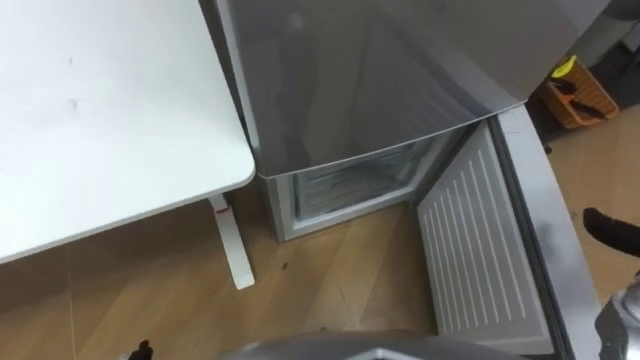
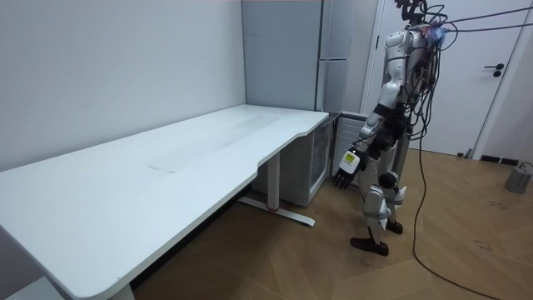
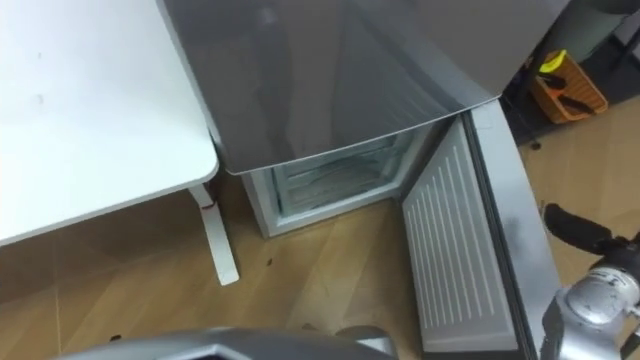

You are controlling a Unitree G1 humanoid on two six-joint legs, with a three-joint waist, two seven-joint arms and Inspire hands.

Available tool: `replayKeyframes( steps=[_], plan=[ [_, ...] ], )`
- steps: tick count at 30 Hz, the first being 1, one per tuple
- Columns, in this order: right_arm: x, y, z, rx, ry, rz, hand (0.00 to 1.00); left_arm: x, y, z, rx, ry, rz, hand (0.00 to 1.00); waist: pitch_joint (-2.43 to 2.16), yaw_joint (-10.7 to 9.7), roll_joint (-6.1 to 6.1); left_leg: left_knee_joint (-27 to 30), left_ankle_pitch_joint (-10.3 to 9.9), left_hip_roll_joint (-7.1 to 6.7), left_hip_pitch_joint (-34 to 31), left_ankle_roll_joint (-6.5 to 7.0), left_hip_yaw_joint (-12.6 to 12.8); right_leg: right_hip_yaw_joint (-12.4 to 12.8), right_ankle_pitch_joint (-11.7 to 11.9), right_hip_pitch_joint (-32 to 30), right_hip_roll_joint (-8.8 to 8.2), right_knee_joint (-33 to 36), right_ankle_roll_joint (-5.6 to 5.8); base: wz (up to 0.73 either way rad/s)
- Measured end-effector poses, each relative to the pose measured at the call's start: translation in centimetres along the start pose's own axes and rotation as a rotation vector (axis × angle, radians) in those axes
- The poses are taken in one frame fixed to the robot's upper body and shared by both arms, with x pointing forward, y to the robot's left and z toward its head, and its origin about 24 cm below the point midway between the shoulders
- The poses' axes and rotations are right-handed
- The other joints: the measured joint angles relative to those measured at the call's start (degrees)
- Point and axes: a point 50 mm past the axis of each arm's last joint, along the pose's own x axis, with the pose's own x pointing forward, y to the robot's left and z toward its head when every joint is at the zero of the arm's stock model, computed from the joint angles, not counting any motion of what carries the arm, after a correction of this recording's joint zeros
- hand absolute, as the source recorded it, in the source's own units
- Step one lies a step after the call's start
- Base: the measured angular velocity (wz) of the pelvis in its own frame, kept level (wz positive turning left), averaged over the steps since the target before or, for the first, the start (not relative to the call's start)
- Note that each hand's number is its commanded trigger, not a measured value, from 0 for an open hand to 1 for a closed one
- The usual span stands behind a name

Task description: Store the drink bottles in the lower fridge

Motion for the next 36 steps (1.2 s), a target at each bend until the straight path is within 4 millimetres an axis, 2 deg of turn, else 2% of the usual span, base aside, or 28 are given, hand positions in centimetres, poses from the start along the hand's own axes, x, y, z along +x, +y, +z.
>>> replayKeyframes(
  steps=[4,5,8,10,11,14,16,17,20,22,25,27,31,36],
  plan=[
    [0.1,0.5,-0.6,0.098,0.069,0.033,0.00,0.0,0.8,0.2,0.010,-0.009,0.021,0.00,0.00,0.3,0.78,-0.4,0.0,0.34,0.2,-0.01,1.9,1.3,0.1,-1.7,0.21,1.9,-0.14,-0.24],
    [0.3,0.6,-1.1,0.119,0.103,0.033,0.00,0.1,1.0,0.5,0.010,-0.015,0.027,0.00,0.02,0.0,0.85,-0.5,0.0,0.33,0.4,0.00,2.1,1.4,0.1,-1.7,0.20,2.0,-0.14,-0.13],
    [0.3,0.8,-2.6,0.174,0.205,0.041,0.00,0.0,1.1,0.6,-0.010,-0.017,0.034,0.00,0.19,0.6,1.12,-1.2,-0.3,0.29,1.7,-0.01,2.9,2.0,0.1,-1.8,0.26,2.7,-0.13,-0.20],
    [0.2,0.9,-3.3,0.217,0.259,0.051,0.00,0.0,1.1,0.5,-0.016,-0.006,0.029,0.00,0.10,0.7,1.69,-1.3,-0.6,0.35,2.2,0.01,3.4,1.0,0.1,-2.0,0.25,3.4,-0.10,-0.28],
    [0.1,1.0,-3.5,0.257,0.280,0.059,0.00,0.0,1.1,0.4,-0.019,0.002,0.028,0.00,0.10,1.6,1.95,-1.3,-0.7,0.47,2.2,0.05,4.5,0.9,0.1,-2.8,0.23,4.1,-0.07,-0.38],
    [0.2,1.6,-3.8,0.365,0.325,0.080,0.00,0.0,1.2,0.2,-0.028,0.017,0.033,0.00,0.09,2.0,1.42,-1.2,-0.9,0.54,2.5,0.13,6.1,0.4,0.1,-3.9,0.12,5.5,-0.07,-0.34],
    [-0.1,2.1,-4.1,0.425,0.363,0.104,0.00,0.1,1.2,0.2,-0.026,0.016,0.032,0.00,0.22,3.3,1.13,-1.2,-1.1,0.72,2.8,0.08,7.4,-0.8,0.1,-4.5,0.03,6.1,-0.07,-0.35],
    [-0.3,2.6,-4.5,0.466,0.395,0.125,0.00,0.0,1.2,0.0,-0.026,0.025,0.036,0.00,0.07,3.3,0.88,-1.3,-1.2,0.85,2.8,0.08,7.7,-2.0,0.1,-4.2,-0.17,6.0,-0.07,-0.20],
    [-1.2,3.4,-5.8,0.596,0.483,0.151,0.00,0.0,1.1,-0.5,-0.019,0.050,0.039,0.00,0.03,3.4,-0.20,-0.8,-1.5,1.37,3.0,-0.02,7.9,-2.8,0.2,-3.6,-0.14,5.7,-0.12,-0.03],
    [-1.6,4.0,-6.2,0.687,0.516,0.179,0.00,0.0,0.9,-0.7,-0.018,0.060,0.035,0.00,-0.02,3.4,-0.28,-0.8,-1.5,1.49,3.0,-0.06,7.9,-3.8,0.4,-3.5,-0.09,5.5,-0.30,0.00],
    [-2.3,4.6,-7.2,0.763,0.569,0.224,0.00,-0.1,0.7,-1.3,-0.015,0.086,0.028,0.00,-0.30,3.6,0.23,-0.3,-1.4,1.76,3.0,-0.13,7.7,-5.0,1.0,-3.0,0.05,4.1,-0.37,0.03],
    [-3.1,5.3,-8.2,0.798,0.616,0.255,0.00,-0.1,0.3,-1.6,-0.017,0.104,0.017,0.00,-0.29,3.8,1.04,-0.1,-1.4,1.80,3.4,-0.14,7.6,-5.1,1.2,-2.1,0.16,3.3,-0.29,0.02],
    [-4.4,6.7,-8.7,0.863,0.658,0.333,0.00,-0.2,-1.0,-1.5,-0.022,0.110,-0.011,0.00,-0.16,5.2,2.15,-0.7,-1.4,1.49,3.8,-0.15,7.5,-5.4,1.4,-1.6,-0.01,2.7,-0.03,0.00],
    [-4.8,6.8,-9.3,0.954,0.682,0.337,0.00,-0.2,-1.4,-1.5,-0.005,0.111,-0.013,0.00,-0.20,5.7,2.08,-1.0,-1.3,1.37,3.5,0.01,7.1,-5.9,1.4,-1.5,-0.23,2.9,0.04,0.01]
  ],
)
